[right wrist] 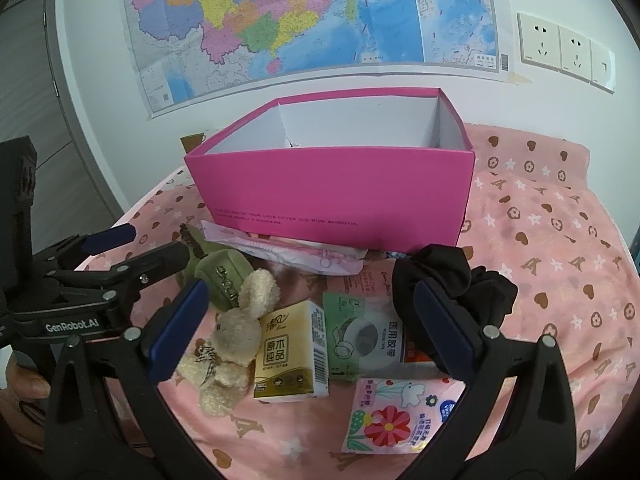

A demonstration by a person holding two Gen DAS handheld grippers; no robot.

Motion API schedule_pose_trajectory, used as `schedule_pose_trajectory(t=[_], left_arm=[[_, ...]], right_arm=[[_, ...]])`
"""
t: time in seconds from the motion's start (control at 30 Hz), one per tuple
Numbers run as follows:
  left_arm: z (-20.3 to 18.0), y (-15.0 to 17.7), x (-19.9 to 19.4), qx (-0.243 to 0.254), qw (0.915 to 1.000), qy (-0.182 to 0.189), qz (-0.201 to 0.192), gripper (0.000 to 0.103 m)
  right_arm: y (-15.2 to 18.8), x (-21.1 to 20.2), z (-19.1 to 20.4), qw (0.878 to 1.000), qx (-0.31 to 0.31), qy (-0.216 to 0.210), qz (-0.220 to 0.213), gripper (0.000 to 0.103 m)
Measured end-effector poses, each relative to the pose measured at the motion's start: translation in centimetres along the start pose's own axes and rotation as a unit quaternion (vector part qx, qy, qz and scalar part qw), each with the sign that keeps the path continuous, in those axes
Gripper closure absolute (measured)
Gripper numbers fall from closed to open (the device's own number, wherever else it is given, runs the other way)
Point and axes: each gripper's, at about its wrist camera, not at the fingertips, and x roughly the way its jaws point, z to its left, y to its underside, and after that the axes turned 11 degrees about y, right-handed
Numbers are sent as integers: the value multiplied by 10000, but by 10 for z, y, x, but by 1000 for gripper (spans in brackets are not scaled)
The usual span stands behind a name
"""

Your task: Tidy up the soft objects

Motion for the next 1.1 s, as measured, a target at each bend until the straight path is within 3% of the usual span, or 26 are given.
schedule_pose_trajectory(t=[0.73, 1.0, 1.1], left_arm=[[1, 2, 4, -24, 10000, 2, 25, 0], [25, 4, 2, -183, 9997, 133, 40, 0], [38, 4, 4, -266, 9994, 180, 102, 0]], right_arm=[[0, 5, 2, 9999, -7, -114, 61, 1], [2, 14, 4, 9988, -35, -412, 258, 1], [1, 22, 5, 9974, -47, -594, 409, 8]])
